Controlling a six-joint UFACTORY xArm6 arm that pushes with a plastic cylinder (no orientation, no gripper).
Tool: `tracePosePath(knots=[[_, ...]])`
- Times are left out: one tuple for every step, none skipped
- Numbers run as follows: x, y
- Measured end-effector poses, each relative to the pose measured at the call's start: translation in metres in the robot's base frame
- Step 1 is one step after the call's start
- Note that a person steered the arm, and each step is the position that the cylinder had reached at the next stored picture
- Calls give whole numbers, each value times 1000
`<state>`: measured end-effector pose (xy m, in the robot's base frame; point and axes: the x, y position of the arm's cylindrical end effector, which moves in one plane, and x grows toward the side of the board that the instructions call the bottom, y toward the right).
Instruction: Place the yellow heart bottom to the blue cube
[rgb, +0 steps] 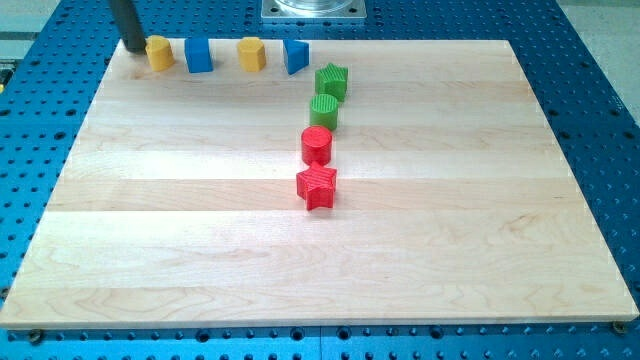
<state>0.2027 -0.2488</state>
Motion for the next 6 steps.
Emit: tracePosePath(knots=[[29,32],[92,45],[101,49],[61,30],[-3,24],[-12,53]])
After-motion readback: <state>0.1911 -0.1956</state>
